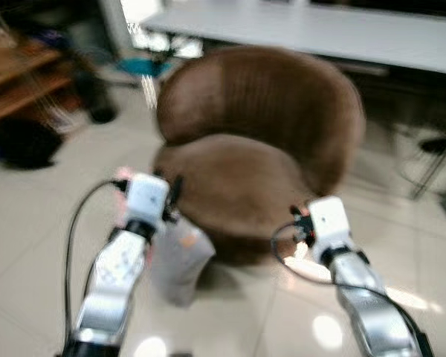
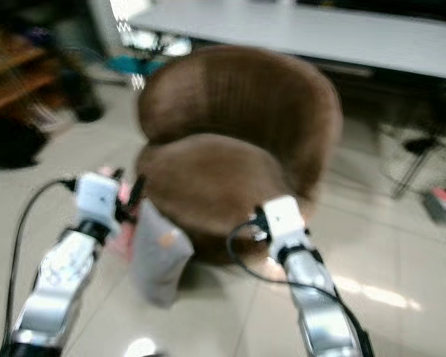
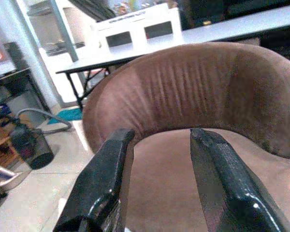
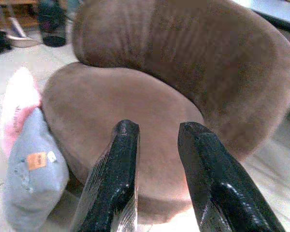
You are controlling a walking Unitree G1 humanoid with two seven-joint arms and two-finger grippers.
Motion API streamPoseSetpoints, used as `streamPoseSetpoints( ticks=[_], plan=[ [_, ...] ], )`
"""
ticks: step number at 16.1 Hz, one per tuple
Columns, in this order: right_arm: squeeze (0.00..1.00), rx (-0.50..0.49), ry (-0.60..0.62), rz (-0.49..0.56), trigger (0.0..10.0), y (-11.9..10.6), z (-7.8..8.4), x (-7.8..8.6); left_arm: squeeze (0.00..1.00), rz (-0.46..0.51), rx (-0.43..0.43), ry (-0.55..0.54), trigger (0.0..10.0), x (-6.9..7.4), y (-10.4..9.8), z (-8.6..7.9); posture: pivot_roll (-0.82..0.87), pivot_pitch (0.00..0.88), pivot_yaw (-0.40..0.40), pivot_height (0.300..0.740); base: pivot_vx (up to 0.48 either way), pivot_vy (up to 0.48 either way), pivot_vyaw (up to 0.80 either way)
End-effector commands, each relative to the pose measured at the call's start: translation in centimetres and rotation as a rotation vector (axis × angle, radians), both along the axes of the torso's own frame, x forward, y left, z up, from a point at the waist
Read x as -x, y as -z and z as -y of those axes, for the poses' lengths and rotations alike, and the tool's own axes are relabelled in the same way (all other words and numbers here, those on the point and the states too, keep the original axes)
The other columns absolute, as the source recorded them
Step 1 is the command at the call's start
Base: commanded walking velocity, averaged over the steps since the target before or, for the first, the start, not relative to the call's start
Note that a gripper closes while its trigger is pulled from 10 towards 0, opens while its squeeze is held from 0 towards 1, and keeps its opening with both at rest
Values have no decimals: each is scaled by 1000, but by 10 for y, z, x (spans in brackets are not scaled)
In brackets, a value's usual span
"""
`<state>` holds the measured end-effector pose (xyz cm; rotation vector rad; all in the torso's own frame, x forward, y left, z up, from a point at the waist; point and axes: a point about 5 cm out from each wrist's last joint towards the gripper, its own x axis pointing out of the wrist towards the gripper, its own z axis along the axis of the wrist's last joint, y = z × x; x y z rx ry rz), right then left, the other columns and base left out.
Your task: Move the pillow to the sofa from floor
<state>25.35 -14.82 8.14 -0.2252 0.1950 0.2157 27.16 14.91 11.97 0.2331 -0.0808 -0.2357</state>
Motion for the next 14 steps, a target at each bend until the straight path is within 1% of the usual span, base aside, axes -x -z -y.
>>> streamPoseSetpoints(
  ticks=[1, 5, 7, 9, 14],
  plan=[
    [0, -14, -15, 22, 10000, -4, -5, -2, 0, 17, -11, -20, 10000, 0, -4, -8, -39, 0, -1, 740, 307, 0, 800],
    [0, -16, -20, 23, 10000, -3, -7, -1, 0, 18, -13, -19, 10000, 1, -3, -8, -38, 0, -2, 740, 308, 0, 800],
    [0, -12, 5, 25, 10000, -3, -5, -1, 0, 15, -13, -16, 10000, 0, -2, -8, -38, 0, -2, 740, 307, 0, 800],
    [0, -21, 72, 23, 10000, -2, 0, -2, 0, 9, -14, -11, 10000, 0, -1, -7, -38, 0, -2, 740, 309, 0, 0],
    [0, -44, 58, 20, 10000, 0, 0, -4, 0, 4, -18, -1, 10000, 0, 0, -7, -40, 6, 2, 740, 307, 0, 0]
  ],
)
